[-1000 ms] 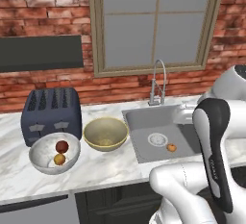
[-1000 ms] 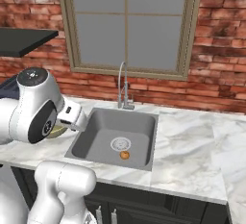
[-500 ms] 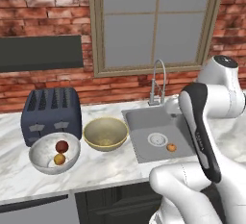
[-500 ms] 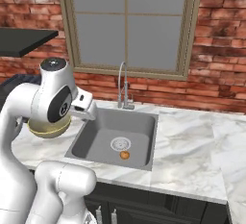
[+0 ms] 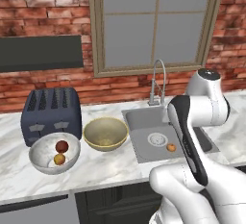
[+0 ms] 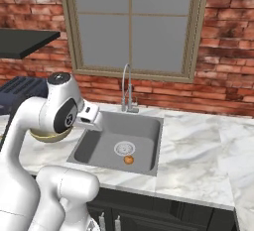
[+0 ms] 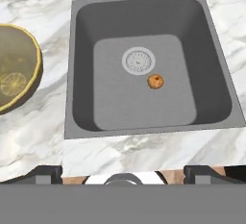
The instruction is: Pick the apples from the cabinet and place them in one bowl. Pick the tangerine from the sink and place it in the other bowl.
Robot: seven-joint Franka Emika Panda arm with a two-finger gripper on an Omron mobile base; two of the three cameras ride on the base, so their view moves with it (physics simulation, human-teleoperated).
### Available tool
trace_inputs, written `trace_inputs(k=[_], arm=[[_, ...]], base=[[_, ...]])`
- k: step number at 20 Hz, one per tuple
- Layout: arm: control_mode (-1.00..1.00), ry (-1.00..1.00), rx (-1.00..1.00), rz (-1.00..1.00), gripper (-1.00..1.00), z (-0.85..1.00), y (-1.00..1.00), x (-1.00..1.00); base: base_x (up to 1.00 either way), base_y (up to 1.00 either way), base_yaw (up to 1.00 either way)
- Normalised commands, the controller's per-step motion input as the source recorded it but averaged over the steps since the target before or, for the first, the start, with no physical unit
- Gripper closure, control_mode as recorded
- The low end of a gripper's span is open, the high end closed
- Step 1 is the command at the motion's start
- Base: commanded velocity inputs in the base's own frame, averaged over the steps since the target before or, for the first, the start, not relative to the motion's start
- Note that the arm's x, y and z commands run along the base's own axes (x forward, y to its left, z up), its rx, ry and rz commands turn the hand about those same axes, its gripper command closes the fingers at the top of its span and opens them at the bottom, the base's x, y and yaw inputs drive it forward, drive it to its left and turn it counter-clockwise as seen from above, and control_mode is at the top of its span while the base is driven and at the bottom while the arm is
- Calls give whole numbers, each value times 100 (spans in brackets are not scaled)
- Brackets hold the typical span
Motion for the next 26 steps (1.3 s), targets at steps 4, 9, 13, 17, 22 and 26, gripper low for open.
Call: trace_inputs(k=[4, 9, 13, 17, 22, 26], arm=[[-100, 0, 0, 0, -100, -30, -26, 0], [-100, 6, 0, 0, -100, -50, -11, 23], [-100, 3, 0, 4, -100, -47, 0, 29], [-100, 5, 0, 2, -100, -40, -1, 18], [-100, 2, 0, 0, -100, -19, -14, 20], [-100, 0, 0, 3, -100, -28, -24, 42]], base=[[0, 0, 0], [0, 0, 0], [0, 0, 0], [0, 0, 0], [0, 0, 0], [0, 0, 0]])
